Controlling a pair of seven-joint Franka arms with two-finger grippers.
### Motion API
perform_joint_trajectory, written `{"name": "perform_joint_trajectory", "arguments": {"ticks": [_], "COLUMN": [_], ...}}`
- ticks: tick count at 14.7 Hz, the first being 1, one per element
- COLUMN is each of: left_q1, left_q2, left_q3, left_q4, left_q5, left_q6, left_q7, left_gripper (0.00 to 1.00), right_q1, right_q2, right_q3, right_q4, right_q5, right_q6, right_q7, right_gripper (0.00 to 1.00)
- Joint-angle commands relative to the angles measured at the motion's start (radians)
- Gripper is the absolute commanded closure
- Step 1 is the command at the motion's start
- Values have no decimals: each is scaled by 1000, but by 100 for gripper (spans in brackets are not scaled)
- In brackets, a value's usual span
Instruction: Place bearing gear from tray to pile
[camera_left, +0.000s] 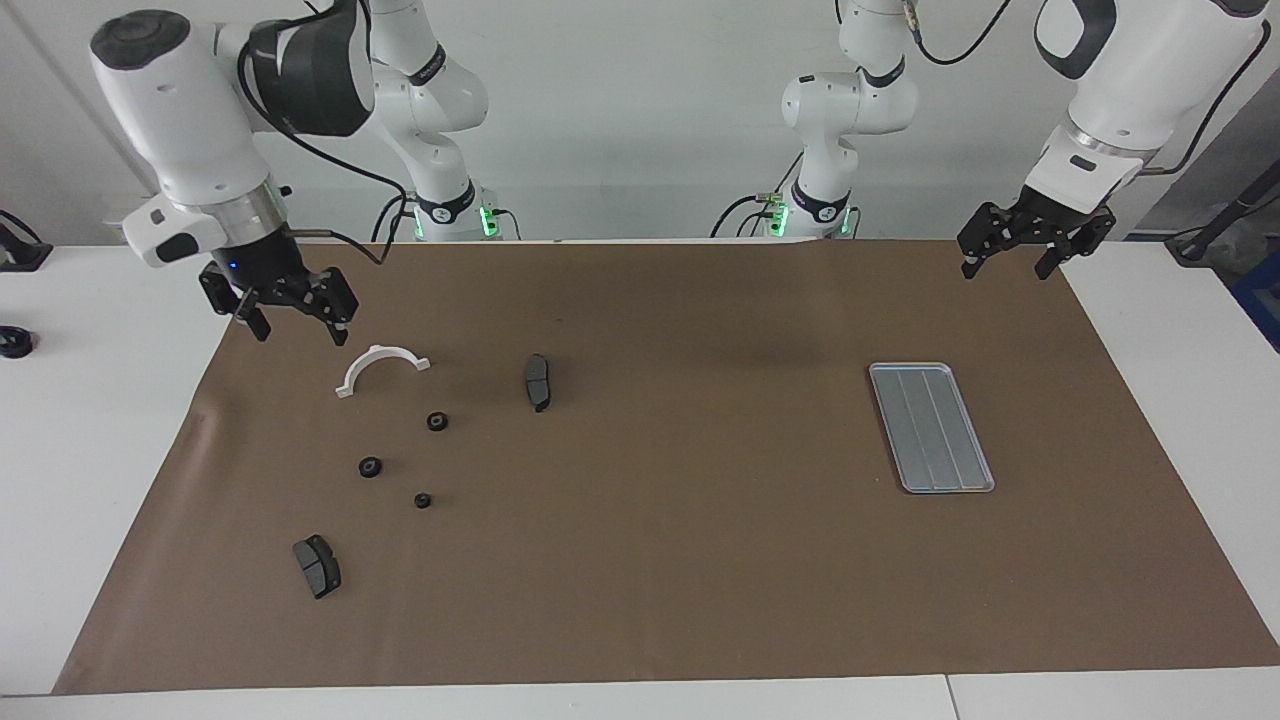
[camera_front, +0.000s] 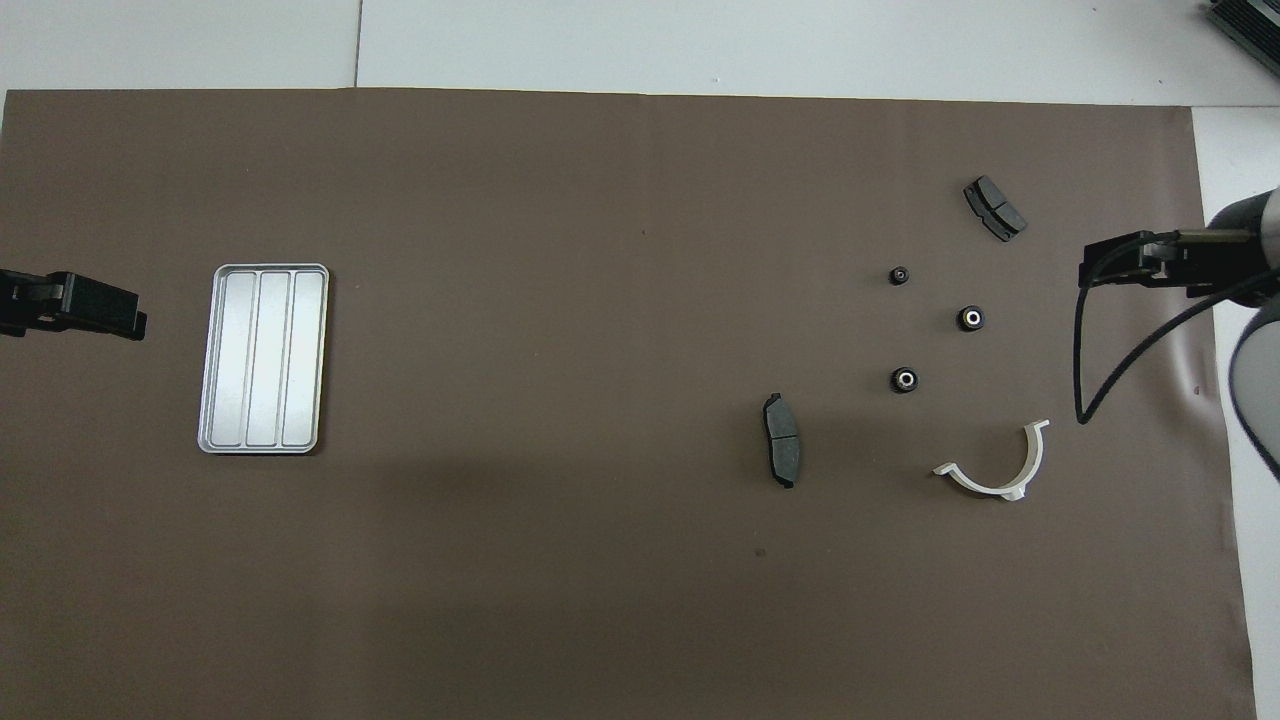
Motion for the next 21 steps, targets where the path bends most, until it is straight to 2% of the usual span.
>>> {"name": "perform_joint_trajectory", "arguments": {"ticks": [1,4,9,14,21], "left_q1": [7,6,6,6,6], "left_q2": [-18,-18,-18,-17,-18], "left_q3": [-1,-1,-1,-1,-1], "left_q4": [-16,-18,-16,-16,-16], "left_q5": [-8,-8,-8,-8,-8], "left_q6": [4,4,4,4,4], "left_q7": [7,7,7,7,7], "left_gripper": [0,0,0,0,0], "right_q1": [-45,-44,-32,7,4], "right_q2": [-9,-26,-30,-30,-26], "right_q3": [13,14,16,32,34], "right_q4": [66,26,17,25,40], "right_q5": [3,14,12,11,9], "right_q6": [-98,-98,-107,-118,-141], "right_q7": [-12,-1,-4,41,32], "right_gripper": [0,0,0,0,0]}}
